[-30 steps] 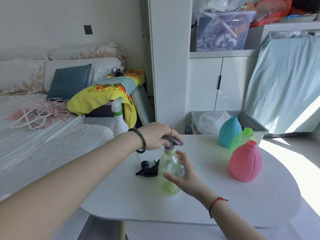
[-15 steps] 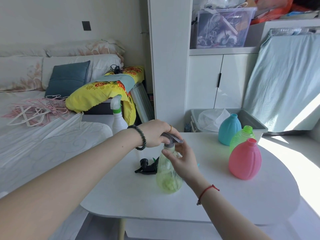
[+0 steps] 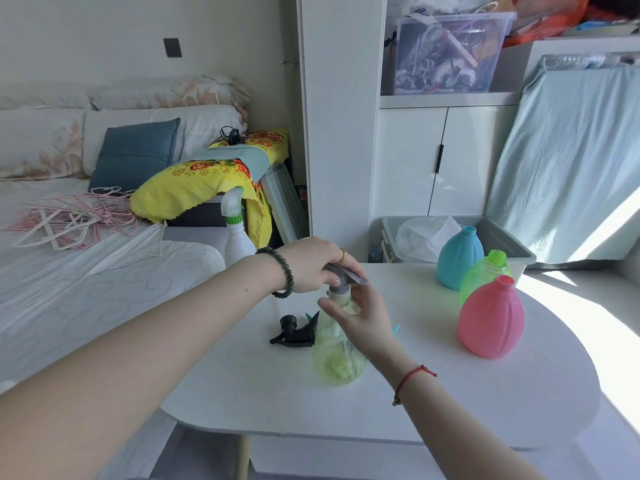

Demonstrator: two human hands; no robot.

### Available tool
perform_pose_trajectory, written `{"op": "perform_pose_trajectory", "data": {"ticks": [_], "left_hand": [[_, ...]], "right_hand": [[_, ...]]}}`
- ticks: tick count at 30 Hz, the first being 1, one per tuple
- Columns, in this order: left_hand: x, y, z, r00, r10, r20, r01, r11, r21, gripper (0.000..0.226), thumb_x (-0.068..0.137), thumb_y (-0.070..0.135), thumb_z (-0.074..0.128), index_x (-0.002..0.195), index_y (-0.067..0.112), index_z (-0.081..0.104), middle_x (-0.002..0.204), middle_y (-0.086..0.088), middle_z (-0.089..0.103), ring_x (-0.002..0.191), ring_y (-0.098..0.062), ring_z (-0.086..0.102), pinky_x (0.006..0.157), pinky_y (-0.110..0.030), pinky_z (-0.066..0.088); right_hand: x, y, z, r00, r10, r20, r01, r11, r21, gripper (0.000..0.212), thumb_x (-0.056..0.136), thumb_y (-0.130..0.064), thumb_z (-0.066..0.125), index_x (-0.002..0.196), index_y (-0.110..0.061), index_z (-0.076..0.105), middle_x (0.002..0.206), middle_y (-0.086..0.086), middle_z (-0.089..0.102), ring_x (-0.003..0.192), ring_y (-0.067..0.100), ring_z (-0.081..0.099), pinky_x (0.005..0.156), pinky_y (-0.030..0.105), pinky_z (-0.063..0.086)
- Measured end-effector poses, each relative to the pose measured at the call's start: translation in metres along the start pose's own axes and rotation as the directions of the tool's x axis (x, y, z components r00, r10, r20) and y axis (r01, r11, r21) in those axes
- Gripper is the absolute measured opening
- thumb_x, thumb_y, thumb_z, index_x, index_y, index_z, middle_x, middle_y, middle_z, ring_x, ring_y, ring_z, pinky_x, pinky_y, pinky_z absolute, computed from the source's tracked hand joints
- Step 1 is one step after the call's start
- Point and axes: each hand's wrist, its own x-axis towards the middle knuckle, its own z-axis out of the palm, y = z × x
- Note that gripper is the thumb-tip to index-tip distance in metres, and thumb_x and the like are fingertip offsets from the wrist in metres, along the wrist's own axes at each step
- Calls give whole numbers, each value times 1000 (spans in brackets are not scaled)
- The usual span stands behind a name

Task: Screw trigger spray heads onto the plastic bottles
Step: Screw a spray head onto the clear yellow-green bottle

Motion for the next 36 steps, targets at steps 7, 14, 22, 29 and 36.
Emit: {"op": "perform_pose_trajectory", "data": {"ticks": [7, 14, 22, 29, 36], "left_hand": [[0, -1, 0, 1000, 6, -5, -6, 1000, 27, 43, 84, 6, 52, 116, 33, 58, 114, 2, 67, 109, -16, 58, 97, -35, 44], [1, -3, 1, 1000, 8, -4, -7, 1000, 28, 43, 85, 5, 51, 118, 32, 58, 117, 3, 66, 110, -15, 57, 98, -33, 43], [0, -3, 2, 1000, 6, -14, -6, 1000, 28, 43, 84, 6, 52, 117, 34, 58, 116, 4, 67, 109, -13, 58, 96, -31, 44], [1, -4, 3, 1000, 6, -21, -5, 999, 37, 43, 85, 7, 52, 117, 34, 57, 116, 5, 66, 108, -13, 57, 94, -27, 43], [1, -3, 3, 1000, -2, -20, 3, 999, 39, 43, 85, 7, 52, 117, 35, 57, 115, 4, 67, 108, -14, 57, 93, -28, 43]], "right_hand": [[-2, 4, -3, 1000, 2, 13, -3, 999, 40, 23, 79, -11, 67, 96, -22, 57, 91, -12, 64, 88, -6, 59, 74, 6, 41], [-4, 4, -2, 994, 33, 100, -40, 997, 70, 25, 85, -20, 61, 109, -23, 56, 100, -18, 64, 98, -5, 57, 84, 13, 42], [2, 1, 3, 999, 15, -31, -15, 1000, -7, 28, 76, -16, 71, 101, -11, 59, 94, 0, 66, 92, 11, 62, 76, 11, 44], [-1, -1, -5, 995, 47, 83, -50, 998, 33, 19, 84, -16, 61, 99, -27, 58, 95, -13, 64, 92, -7, 58, 87, 22, 43], [-2, -1, -4, 990, 86, 113, -92, 995, 49, 33, 80, -19, 67, 109, -25, 52, 107, -2, 64, 102, 3, 58, 90, 20, 45]]}}
